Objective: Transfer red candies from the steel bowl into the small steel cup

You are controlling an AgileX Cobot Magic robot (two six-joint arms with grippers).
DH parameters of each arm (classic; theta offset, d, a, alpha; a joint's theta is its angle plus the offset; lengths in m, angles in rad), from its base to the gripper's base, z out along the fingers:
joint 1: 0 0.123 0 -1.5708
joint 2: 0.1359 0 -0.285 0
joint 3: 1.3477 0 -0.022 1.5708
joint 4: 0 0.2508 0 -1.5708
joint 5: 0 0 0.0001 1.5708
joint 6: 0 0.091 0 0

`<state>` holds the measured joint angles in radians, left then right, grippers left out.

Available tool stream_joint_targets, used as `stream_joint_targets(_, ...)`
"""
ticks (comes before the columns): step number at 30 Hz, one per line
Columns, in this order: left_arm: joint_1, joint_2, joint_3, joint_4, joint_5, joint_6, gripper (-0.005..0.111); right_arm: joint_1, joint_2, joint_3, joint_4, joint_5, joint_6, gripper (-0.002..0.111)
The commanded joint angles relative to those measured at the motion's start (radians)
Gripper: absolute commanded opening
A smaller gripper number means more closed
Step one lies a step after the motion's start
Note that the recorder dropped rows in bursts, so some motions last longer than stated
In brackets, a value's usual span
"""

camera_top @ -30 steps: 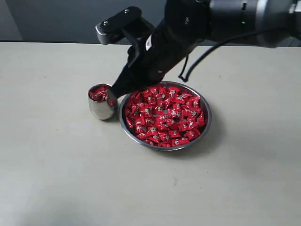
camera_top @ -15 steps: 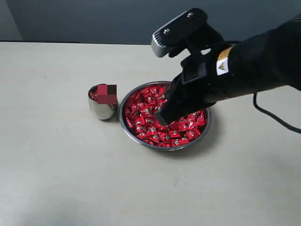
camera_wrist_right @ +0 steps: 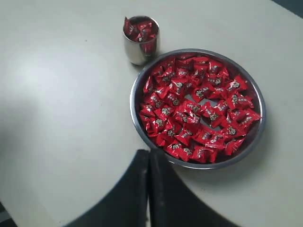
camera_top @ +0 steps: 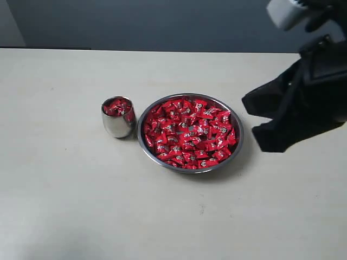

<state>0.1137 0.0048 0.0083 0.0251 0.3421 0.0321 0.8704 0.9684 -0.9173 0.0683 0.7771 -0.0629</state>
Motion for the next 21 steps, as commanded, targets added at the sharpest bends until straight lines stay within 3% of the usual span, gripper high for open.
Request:
stream_joint_targets(1,-0.005,-0.005,-0.008,0.002,-0.005,-0.003,0.000,-0.002,-0.090,0.003,0.015,0.023,0.011,-0.001)
stream_joint_targets(13,-0.005,-0.005,-0.008,0.002,-0.005,-0.003,0.000,-0.002,-0.191,0.017,-0.048,-0.011,0.011,-0.001)
stream_joint_targets(21,-0.005,-0.005,-0.008,0.002,-0.005,-0.003,0.000,-0.125,-0.411,0.289,-0.060,-0.235,0.011,-0.001)
